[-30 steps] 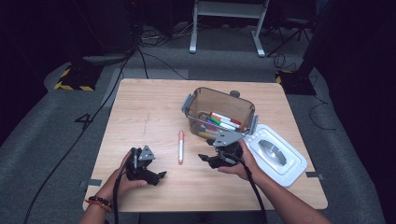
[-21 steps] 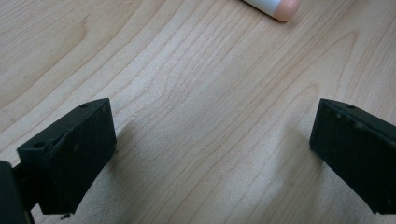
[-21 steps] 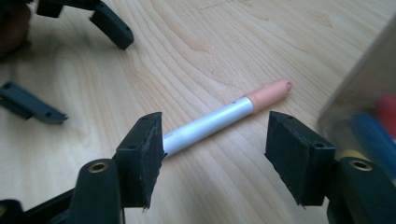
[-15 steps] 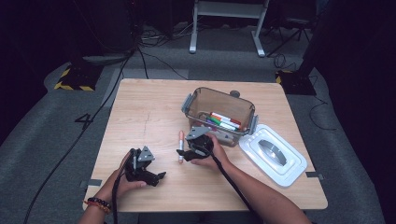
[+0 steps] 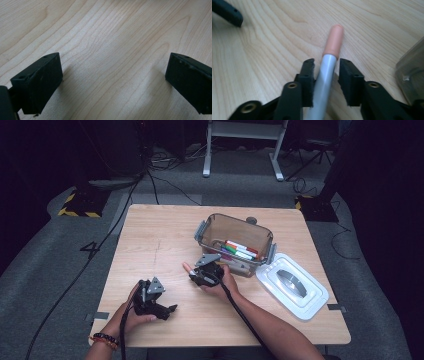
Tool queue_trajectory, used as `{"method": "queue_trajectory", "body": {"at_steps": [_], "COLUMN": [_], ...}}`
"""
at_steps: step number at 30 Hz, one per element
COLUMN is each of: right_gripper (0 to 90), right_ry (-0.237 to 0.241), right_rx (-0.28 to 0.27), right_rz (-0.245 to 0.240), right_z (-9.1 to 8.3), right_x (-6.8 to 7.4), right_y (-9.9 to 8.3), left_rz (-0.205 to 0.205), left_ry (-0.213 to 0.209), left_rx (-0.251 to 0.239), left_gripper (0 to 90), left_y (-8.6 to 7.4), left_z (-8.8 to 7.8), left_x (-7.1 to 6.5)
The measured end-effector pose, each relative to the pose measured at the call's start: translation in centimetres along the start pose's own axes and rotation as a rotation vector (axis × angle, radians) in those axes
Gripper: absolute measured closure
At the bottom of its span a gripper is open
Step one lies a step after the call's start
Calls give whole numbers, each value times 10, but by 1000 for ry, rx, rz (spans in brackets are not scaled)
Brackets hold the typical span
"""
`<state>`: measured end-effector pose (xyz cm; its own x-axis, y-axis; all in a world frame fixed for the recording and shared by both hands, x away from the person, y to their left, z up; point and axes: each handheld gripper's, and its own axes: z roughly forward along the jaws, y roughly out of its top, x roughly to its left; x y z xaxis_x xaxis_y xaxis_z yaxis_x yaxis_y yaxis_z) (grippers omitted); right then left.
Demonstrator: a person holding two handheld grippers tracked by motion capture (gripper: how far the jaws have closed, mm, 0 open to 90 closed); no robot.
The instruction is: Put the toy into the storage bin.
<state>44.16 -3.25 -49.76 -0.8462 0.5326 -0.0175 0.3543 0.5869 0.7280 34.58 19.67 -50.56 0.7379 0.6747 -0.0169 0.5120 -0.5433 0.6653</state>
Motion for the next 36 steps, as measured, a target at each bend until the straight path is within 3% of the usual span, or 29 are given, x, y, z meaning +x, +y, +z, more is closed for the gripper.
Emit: {"method": "queue_trajectory", "body": {"at_steps": [4,9,21,23,26,27,30,33,36], "right_gripper": [766,767,763,719,686,598,583,622,736], "right_ry": [29,78,106,116,120,120,122,125,116], "right_rx": [26,43,77,71,64,63,48,50,83], "right_rz": [-49,-58,-98,-98,-101,-104,-101,-107,-108], "right_z": [-10,-34,-101,-107,-108,-105,-95,-85,-83], "right_x": [1,-4,-10,-12,-11,-11,-8,-4,1], "right_y": [-5,-26,-85,-91,-94,-92,-84,-75,-67], "left_rz": [-2,-4,-5,-5,-5,-3,-3,-2,-2], "left_ry": [1,3,4,4,4,4,3,4,2], "left_rx": [0,0,1,1,1,2,1,1,1], "left_gripper": [14,14,13,13,13,12,12,12,13], "left_y": [0,0,0,0,0,0,0,0,0], "left_z": [0,0,0,0,0,0,0,0,0], "left_x": [0,0,0,0,0,0,0,0,0]}}
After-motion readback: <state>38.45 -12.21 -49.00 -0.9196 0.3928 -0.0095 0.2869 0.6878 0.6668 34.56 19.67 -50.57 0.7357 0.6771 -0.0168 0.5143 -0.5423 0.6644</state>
